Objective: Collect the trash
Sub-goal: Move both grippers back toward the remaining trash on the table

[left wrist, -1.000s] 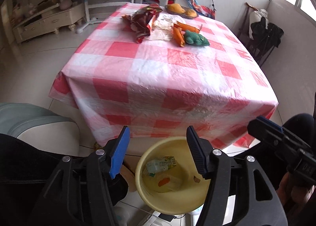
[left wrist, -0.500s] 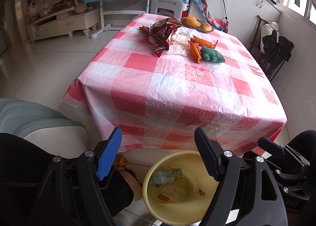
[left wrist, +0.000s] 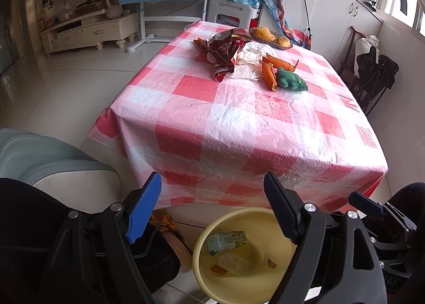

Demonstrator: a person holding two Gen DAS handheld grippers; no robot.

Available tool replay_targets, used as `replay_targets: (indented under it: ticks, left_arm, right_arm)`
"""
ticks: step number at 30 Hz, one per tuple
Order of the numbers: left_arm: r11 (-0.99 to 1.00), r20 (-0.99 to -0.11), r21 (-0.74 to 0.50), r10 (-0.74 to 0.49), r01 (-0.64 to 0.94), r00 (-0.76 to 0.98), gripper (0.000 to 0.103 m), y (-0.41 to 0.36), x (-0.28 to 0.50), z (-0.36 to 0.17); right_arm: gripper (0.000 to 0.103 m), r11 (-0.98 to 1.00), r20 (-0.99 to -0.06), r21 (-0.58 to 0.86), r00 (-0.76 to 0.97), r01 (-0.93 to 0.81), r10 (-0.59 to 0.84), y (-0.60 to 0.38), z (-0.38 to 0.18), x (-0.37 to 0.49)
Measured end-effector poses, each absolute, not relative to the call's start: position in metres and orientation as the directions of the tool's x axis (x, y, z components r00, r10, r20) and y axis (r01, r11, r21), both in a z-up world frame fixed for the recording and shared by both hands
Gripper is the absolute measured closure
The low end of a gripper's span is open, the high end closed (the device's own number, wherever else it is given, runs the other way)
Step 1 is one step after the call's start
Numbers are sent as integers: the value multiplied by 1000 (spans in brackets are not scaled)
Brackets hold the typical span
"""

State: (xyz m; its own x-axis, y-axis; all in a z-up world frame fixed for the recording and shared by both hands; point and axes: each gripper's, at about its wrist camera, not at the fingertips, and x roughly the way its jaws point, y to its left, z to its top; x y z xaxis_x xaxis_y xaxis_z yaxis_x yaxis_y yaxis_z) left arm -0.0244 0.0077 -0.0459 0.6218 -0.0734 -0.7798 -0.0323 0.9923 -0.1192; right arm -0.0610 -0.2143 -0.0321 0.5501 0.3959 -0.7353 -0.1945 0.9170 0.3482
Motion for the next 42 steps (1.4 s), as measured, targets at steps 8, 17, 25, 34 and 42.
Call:
replay_targets:
  ticks: [8, 17, 25, 34, 42]
  left_arm:
    - [992, -780, -121, -73, -36, 622, 25, 8, -23, -46]
    - [992, -779, -123, -72, -39, 623, 23, 10, -23, -46]
    - [989, -775, -139, -74, -55, 627, 23, 13, -20, -45]
    - [983, -766, -164, -75, -82, 639, 23, 18, -20, -44]
    - [980, -762, -175, -72, -97, 644, 23, 22, -20, -43]
  right_arm:
    - [29, 918, -736, 346, 550, -195, 394, -214, -32, -61]
    - [29, 918, -737, 344, 550, -196, 393, -214, -32, -61]
    - [29, 920, -739, 339, 550, -196, 389, -215, -32, -61]
    - [29, 920, -733, 342, 559, -191, 388, -219, -32, -62]
    - [29, 920, -731, 341, 562, -191, 388, -220, -31, -63]
